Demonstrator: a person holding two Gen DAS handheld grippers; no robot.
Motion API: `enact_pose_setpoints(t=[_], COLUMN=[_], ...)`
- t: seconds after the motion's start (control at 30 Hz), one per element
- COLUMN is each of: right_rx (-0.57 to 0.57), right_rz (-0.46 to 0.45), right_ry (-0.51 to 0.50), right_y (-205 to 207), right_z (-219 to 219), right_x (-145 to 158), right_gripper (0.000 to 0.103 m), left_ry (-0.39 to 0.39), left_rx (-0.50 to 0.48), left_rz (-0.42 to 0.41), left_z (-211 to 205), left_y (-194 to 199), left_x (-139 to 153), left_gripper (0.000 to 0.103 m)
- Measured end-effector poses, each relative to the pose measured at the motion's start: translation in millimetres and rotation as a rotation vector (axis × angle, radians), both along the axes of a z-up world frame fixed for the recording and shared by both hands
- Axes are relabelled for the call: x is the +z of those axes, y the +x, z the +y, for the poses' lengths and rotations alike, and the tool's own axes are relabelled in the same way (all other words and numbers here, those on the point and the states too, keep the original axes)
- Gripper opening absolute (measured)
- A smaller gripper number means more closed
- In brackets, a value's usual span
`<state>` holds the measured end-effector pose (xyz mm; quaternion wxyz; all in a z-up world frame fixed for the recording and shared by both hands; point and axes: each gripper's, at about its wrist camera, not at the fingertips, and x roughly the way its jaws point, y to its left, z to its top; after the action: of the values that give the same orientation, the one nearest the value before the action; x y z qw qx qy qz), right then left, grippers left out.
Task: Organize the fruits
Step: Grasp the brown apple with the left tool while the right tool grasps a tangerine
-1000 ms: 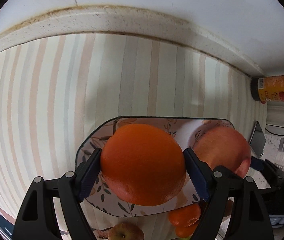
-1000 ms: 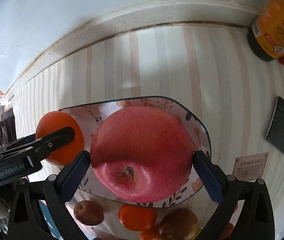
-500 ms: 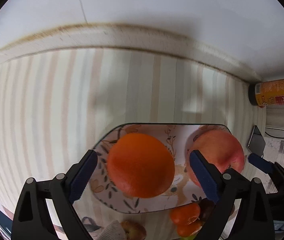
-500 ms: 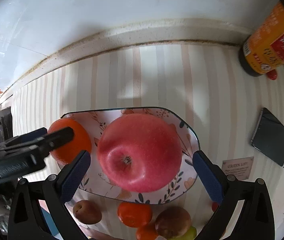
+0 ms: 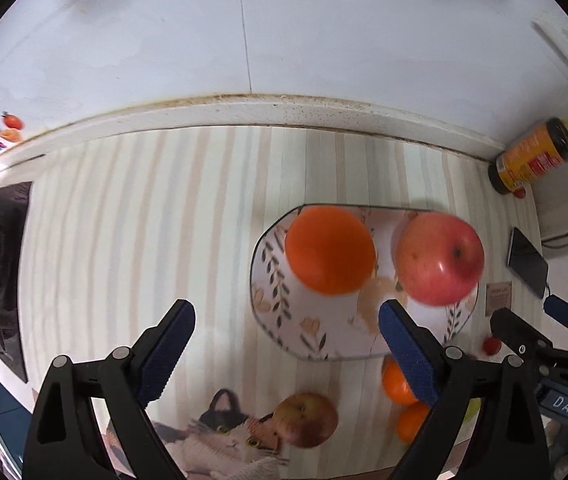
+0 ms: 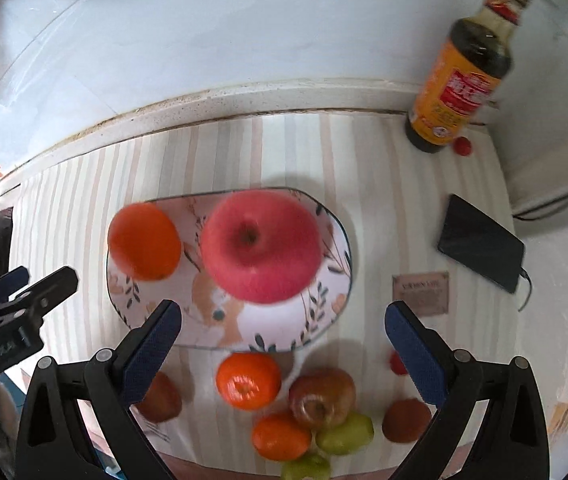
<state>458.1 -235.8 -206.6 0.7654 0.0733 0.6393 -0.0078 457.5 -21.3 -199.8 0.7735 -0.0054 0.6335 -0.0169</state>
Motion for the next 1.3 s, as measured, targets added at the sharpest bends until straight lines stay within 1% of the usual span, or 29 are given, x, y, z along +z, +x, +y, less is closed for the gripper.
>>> enact_pose_setpoints(t=[0.1,0.2,0.3,0.5,0.7,0.9,1.03,1.1,1.13,1.17,1.23,1.3], right_rx=[-0.011,-0.019,-0.031,-0.019,-0.026,-0.029,-0.047,-0.057,-0.063,-0.074,-0.090,-0.111], right_rz=[-0.025,-0.059,-0.108,-0.176,-0.220,-0.251,-0.269,-0.270,-0.262,-0.249,-0.223,-0.188], right_ry=[0.003,0.007,0.008,0.008,0.016,0.025,0.062,0.083,0.101,0.118,0.140,0.140], right_y=[-22,-46,-70,-107,-130,-149,-156,-156,-155,-154,-152,-150], right_z=[1,3,6,12,13,15,15,12,9,5,-1,-8], right_x=[11,24,41,72,91,104,109,105,100,93,80,62], right_gripper=[0.103,0.103,0.103,0.103,0.103,0.103,0.103,0.103,0.103,0.103,0.103,0.103], left_ry=[0.007,-0.001,-0.004,-0.017,-0.018,-0.027,-0.037,-0.042,-0.037,-0.032,-0.013,-0.010], left_rx=[-0.014,-0.022,-0.032,-0.050,-0.062,-0.054,-0.034,-0.036,-0.040,-0.044,-0.046,-0.037], left_rz=[-0.037,-0.068,-0.097,-0.136,-0.180,-0.198,-0.193,-0.182,-0.171,-0.163,-0.150,-0.109], left_z=[-2,-1,-1,-1,-1,3,6,6,5,5,5,5], left_y=[-20,-38,-54,-82,-103,-119,-123,-122,-121,-120,-117,-113], left_x=[12,26,38,59,78,88,86,80,75,70,55,36], left_gripper=[0.094,0.094,0.094,0.094,0.094,0.094,0.094,0.095,0.098,0.103,0.103,0.103])
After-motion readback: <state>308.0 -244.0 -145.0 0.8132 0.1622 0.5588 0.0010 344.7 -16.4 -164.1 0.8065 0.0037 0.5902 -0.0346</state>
